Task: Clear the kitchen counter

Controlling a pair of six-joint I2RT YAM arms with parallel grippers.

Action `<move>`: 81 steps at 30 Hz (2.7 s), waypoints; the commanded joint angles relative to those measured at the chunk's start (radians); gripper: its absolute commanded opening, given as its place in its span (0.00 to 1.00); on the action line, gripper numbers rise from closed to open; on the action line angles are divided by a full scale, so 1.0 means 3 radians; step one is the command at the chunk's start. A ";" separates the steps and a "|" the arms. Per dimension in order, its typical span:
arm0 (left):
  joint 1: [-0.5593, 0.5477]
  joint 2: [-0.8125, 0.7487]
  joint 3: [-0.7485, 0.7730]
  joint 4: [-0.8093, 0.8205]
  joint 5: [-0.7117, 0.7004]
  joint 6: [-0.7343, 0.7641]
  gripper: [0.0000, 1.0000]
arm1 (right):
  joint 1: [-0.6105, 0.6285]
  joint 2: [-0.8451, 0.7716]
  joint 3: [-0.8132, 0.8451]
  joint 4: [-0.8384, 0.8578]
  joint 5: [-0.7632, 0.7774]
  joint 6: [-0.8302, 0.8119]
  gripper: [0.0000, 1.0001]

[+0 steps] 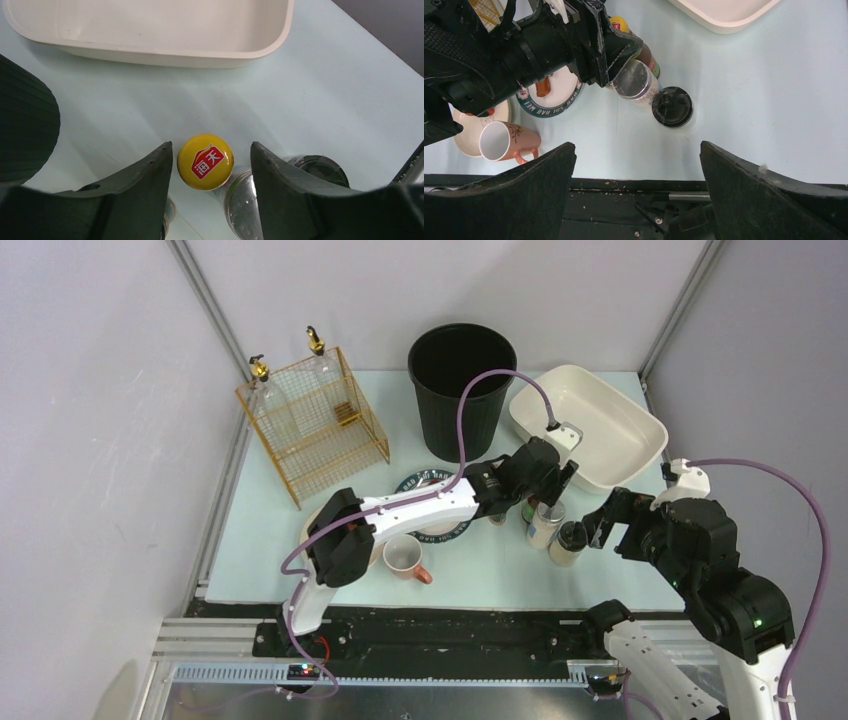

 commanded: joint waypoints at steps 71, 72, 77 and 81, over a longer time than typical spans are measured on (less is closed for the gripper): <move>0.1964 -0.2434 -0.0787 -0.0042 -0.1197 0.0444 0.00 | -0.0012 -0.0034 -0.0393 0.0462 -0.0405 -0.0013 0.98; 0.2002 -0.2410 -0.0771 -0.0028 -0.1215 0.0434 0.00 | -0.0012 -0.0033 -0.0395 0.0464 -0.0410 -0.0012 0.99; 0.2264 -0.2166 -0.0622 0.0035 -0.1333 0.0429 0.00 | -0.0012 -0.0031 -0.0414 0.0481 -0.0447 -0.0002 0.98; 0.2409 -0.2000 -0.0579 0.0151 -0.1346 0.0354 0.00 | -0.0015 -0.0029 -0.0448 0.0501 -0.0471 0.0021 0.98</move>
